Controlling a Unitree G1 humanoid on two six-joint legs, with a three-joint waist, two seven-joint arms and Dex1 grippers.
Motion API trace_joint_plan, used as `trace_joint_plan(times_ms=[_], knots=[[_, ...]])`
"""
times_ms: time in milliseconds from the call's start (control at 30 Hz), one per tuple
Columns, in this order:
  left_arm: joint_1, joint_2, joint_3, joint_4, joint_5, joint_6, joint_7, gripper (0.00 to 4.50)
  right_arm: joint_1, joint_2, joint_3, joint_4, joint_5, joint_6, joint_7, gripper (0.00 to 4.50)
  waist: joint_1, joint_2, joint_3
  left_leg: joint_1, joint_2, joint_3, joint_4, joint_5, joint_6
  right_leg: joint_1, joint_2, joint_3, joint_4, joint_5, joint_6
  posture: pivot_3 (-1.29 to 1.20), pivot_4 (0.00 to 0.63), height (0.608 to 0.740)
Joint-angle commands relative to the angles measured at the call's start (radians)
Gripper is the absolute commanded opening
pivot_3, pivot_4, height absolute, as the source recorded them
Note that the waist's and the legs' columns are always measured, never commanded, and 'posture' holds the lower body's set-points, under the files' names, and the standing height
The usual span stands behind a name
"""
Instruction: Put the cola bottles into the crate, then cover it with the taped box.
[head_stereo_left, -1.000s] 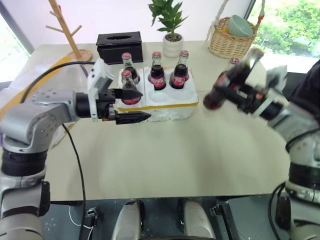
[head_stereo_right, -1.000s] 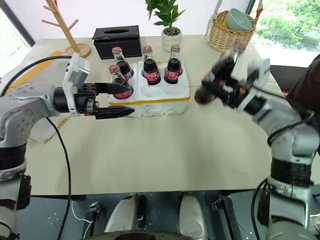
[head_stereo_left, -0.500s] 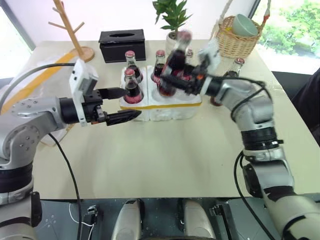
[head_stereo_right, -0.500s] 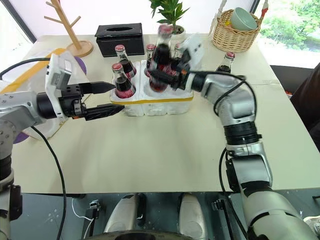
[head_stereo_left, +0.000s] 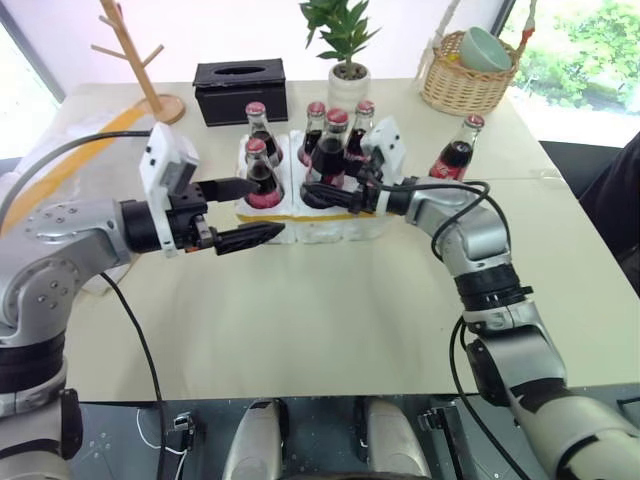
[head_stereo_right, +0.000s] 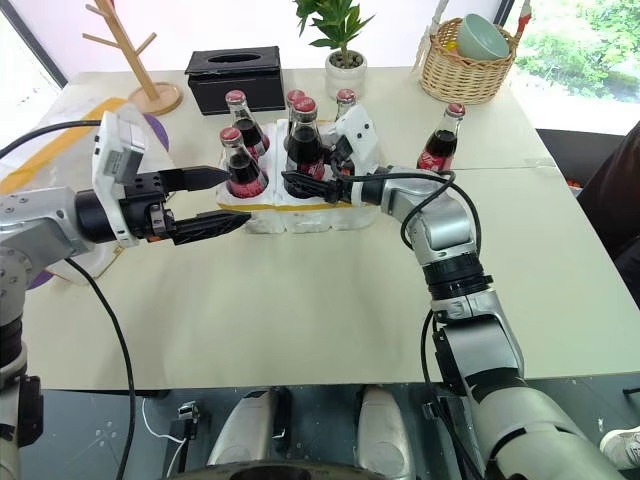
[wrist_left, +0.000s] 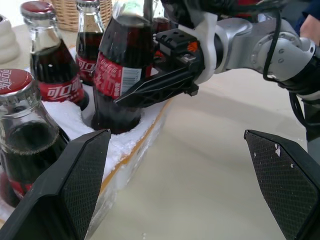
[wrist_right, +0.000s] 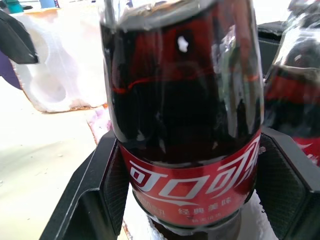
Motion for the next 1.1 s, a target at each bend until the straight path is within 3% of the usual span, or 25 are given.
trace_joint_plan(times_ms=[33,100,133,233,433,567,667,833,1100], knots=[[-0.022,0.008,0.005,0.001,0.001,-0.024,-0.005,4.50,-0.018,0.026,0.032,0.084,-0.047,-0.004,0.000,3.29,0.000,0.000,0.000,0.000,0.000,0.000,0.000,0.000,0.000,0.000,0.000,0.000,0.000,0.000,0.000,0.00,0.150,0.736],[-0.025,0.007,0.001,0.005,0.002,-0.026,-0.006,4.50,-0.028,0.029,0.025,0.111,-0.065,-0.012,-0.009,4.20,-0.001,-0.001,-0.001,0.000,0.000,0.000,0.000,0.000,0.000,0.000,0.000,0.000,0.000,0.000,0.000,0.00,0.150,0.736],[-0.026,0.007,0.000,0.006,0.002,-0.026,-0.006,4.50,-0.030,0.030,0.022,0.115,-0.069,-0.013,-0.010,4.42,-0.001,-0.002,-0.001,0.000,0.000,0.000,0.000,0.000,0.000,0.000,0.000,0.000,0.000,0.000,0.000,0.00,0.150,0.736],[-0.031,0.006,-0.005,0.008,0.002,-0.027,-0.007,4.50,-0.015,0.012,0.000,0.048,-0.061,0.005,-0.011,4.42,0.000,-0.002,-0.001,0.002,0.000,0.000,0.000,0.000,-0.001,0.001,0.000,0.000,0.001,0.000,0.000,0.00,0.150,0.736],[-0.038,0.010,-0.013,0.007,0.002,-0.029,-0.011,4.50,0.074,-0.066,-0.155,-0.301,0.087,0.212,-0.064,4.42,0.011,-0.002,-0.001,0.000,0.000,0.000,0.000,0.000,-0.001,0.001,0.000,0.000,0.001,0.000,0.000,0.00,0.150,0.736],[-0.038,0.012,-0.013,0.011,0.001,-0.031,-0.012,4.50,0.192,-0.205,-0.343,-0.555,0.221,0.389,-0.106,4.42,0.019,-0.002,-0.001,-0.001,0.000,-0.001,0.000,0.000,-0.001,0.001,-0.001,-0.001,0.000,0.000,0.000,0.00,0.150,0.736],[-0.036,0.007,-0.015,0.016,0.002,-0.035,-0.010,4.50,0.296,-0.294,-0.433,-0.634,0.229,0.440,-0.154,4.42,0.022,-0.002,-0.001,0.000,0.000,0.000,0.000,0.000,-0.001,0.001,0.000,0.000,0.000,0.000,0.000,0.00,0.150,0.736],[-0.048,-0.016,-0.036,0.019,0.004,-0.038,0.001,4.50,0.378,-0.327,-0.490,-0.595,0.176,0.415,-0.267,4.42,0.016,-0.003,-0.001,0.001,0.000,0.000,0.000,0.000,-0.001,0.001,0.000,0.000,0.000,0.000,0.000,0.00,0.150,0.736],[-0.079,-0.042,-0.058,0.018,0.004,-0.035,0.005,4.50,0.288,-0.284,-0.435,-0.293,0.057,0.209,-0.368,4.42,0.007,-0.003,-0.001,0.000,0.000,0.000,0.000,0.000,-0.001,0.001,0.000,0.000,0.000,0.000,0.000,0.00,0.150,0.736]])
